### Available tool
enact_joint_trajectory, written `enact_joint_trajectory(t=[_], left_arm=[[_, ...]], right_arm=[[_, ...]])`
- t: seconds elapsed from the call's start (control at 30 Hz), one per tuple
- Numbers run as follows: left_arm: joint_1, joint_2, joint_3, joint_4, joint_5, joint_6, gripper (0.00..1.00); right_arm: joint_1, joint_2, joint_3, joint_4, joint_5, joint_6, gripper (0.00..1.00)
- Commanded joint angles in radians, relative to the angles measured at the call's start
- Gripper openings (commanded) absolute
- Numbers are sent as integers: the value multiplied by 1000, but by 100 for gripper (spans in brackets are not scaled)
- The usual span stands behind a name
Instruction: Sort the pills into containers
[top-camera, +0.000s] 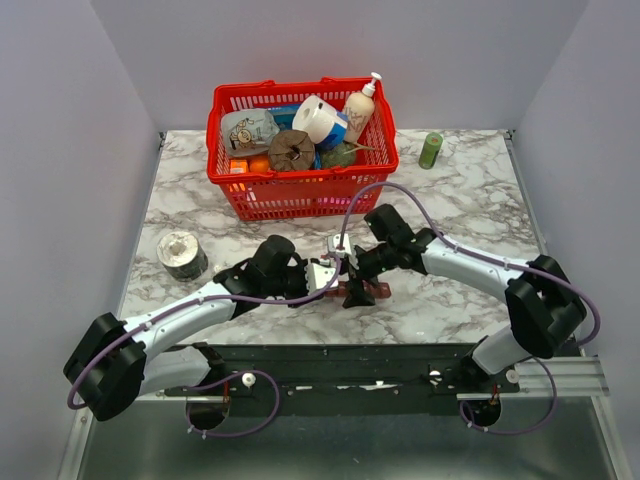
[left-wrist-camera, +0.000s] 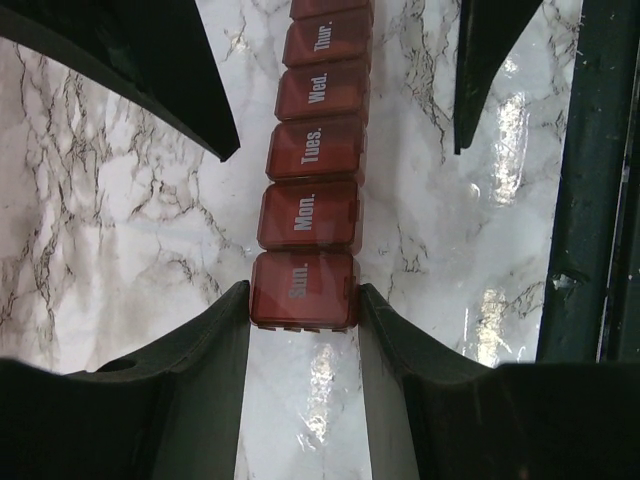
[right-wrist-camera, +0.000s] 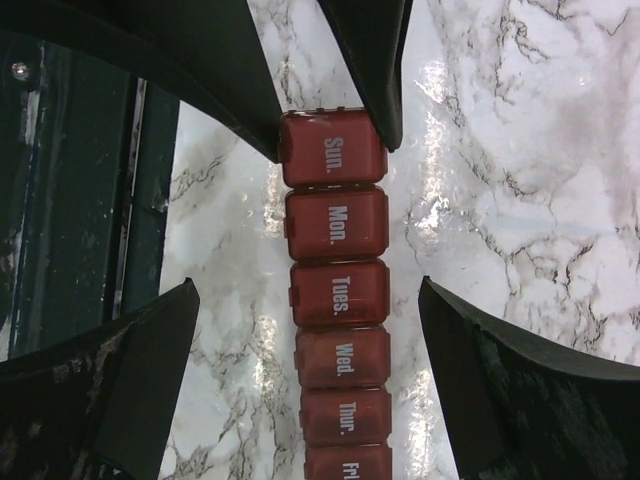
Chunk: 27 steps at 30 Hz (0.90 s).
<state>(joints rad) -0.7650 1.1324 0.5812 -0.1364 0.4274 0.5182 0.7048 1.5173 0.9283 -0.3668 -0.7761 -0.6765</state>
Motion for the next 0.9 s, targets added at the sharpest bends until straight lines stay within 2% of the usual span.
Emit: enact_joint_trajectory(t=[0.0,0.4,0.5,0.53,0.63,0.73,0.87], left_arm=[[4,-22,5,38,57,-15,0],[10,-14,-1,46,56,-17,0],[12,-14,-3,44,56,-15,0],[12,-14,-3,43,54,-14,0],[13,-14,-4,37,45,-7,0],[13,-16,-3,29,33,5,0],[13,-19,-3,9,8,34,0]], right_arm=[[13,44,44,32,67,-2,98],[44,103,70,11,120,0,78],[50,113,84,-12,115,-12,68],[51,116,87,-21,113,-14,60],[51,115,92,-30,112,-21,47],[51,115,98,-44,112,-28,39],[51,116,112,-83,78,-52,39]])
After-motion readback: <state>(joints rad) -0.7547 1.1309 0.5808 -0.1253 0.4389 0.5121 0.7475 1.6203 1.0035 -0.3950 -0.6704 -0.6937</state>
